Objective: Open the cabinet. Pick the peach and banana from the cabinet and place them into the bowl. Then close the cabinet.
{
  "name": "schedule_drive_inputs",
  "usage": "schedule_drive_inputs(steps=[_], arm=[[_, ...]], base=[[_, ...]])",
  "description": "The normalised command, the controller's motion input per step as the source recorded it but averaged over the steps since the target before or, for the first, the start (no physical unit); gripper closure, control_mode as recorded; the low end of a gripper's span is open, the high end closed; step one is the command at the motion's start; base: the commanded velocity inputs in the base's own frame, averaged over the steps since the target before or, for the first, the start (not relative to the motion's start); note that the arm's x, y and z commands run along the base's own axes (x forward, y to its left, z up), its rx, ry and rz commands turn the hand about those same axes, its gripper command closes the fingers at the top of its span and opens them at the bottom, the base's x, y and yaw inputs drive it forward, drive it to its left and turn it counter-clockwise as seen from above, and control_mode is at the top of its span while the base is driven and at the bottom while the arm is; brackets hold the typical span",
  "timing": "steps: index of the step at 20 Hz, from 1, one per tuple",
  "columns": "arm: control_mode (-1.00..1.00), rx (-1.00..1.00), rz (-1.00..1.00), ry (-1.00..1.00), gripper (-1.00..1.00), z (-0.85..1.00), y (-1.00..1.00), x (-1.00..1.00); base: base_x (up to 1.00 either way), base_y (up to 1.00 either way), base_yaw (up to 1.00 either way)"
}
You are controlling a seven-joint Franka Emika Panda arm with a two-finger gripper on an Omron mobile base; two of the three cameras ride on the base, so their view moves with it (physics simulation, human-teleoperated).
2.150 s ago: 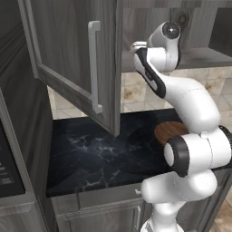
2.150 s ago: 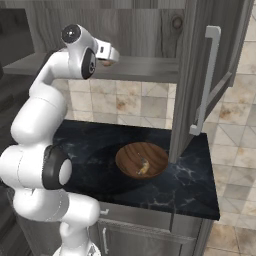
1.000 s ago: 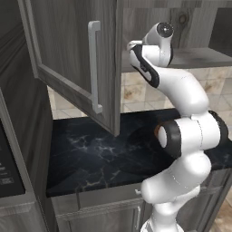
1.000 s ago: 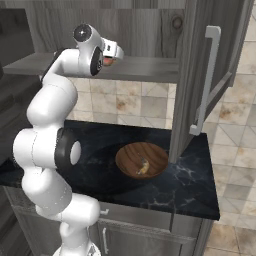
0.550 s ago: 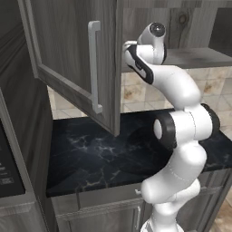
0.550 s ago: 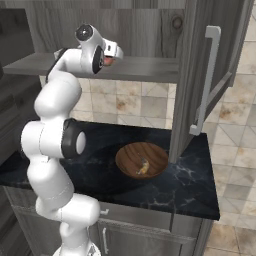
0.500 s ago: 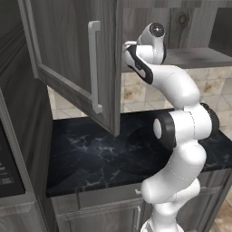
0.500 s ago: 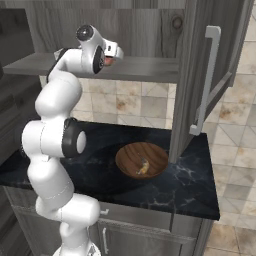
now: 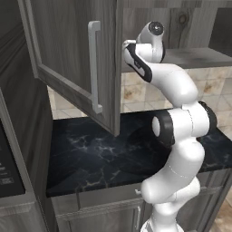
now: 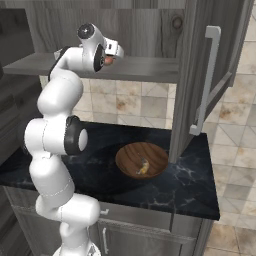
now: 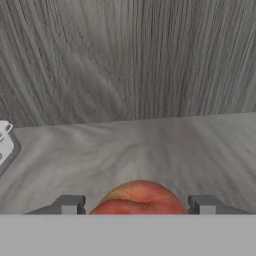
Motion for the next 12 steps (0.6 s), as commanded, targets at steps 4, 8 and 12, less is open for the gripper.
schedule_drive_inputs(steps=[4, 8, 12], arm=[[-1.0, 0.0, 0.0, 0.0, 1.0, 0.0, 0.0, 0.0], [-1.0, 0.0, 0.0, -0.09, 1.0, 0.23, 0.0, -0.36], [-1.0, 0.0, 0.0, -0.15, 1.0, 0.59, 0.0, -0.59]], base=[[0.0, 0.0, 0.0], [0.0, 0.0, 0.0], [0.0, 0.0, 0.0]])
